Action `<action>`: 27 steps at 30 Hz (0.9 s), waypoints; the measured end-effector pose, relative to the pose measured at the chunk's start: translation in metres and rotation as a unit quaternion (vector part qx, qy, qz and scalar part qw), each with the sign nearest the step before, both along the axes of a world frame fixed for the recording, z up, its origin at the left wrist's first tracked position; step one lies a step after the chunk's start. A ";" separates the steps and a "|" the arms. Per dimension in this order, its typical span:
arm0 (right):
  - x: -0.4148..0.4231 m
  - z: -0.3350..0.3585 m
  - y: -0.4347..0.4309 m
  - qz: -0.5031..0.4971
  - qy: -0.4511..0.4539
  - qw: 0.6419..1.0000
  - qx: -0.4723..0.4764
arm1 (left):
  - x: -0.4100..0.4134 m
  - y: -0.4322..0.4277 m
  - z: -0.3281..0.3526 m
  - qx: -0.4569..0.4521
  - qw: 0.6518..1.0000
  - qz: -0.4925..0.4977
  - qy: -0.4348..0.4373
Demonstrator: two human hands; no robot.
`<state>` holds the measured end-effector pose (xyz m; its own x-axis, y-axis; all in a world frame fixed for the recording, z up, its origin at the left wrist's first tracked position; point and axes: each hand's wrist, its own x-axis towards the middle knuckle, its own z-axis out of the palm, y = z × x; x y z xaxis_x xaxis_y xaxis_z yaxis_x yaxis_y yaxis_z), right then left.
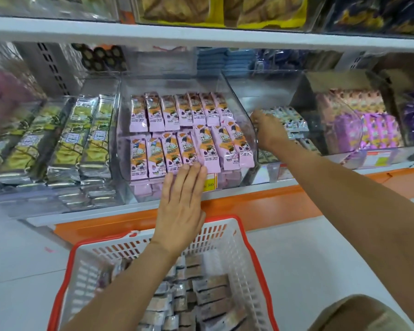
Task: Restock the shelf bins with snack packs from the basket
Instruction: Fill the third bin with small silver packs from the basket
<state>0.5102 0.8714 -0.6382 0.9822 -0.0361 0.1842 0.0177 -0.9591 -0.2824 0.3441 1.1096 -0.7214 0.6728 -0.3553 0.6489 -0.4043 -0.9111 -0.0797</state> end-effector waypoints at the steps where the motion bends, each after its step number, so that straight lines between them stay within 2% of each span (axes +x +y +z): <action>1: 0.002 -0.001 0.000 0.001 0.014 1.000 -0.010 | 0.000 0.000 0.000 -0.001 1.000 -0.001 0.001; 6: -0.007 0.009 -0.002 0.019 0.020 0.999 -0.019 | -0.002 0.001 0.001 0.002 1.000 0.011 0.020; 13: -0.057 0.026 -0.007 0.045 -0.069 0.995 0.062 | -0.014 -0.004 0.015 0.025 0.997 0.029 0.073; 20: -0.153 0.034 0.011 0.101 -0.163 0.966 0.176 | -0.036 0.001 0.023 0.028 0.993 0.027 0.115; 23: -0.190 0.010 0.028 0.139 -0.134 0.960 0.202 | -0.053 0.011 0.010 0.039 0.991 0.022 0.129; 27: -0.223 -0.053 0.052 0.169 -0.027 0.970 0.171 | -0.070 0.033 -0.017 0.070 0.983 0.020 0.171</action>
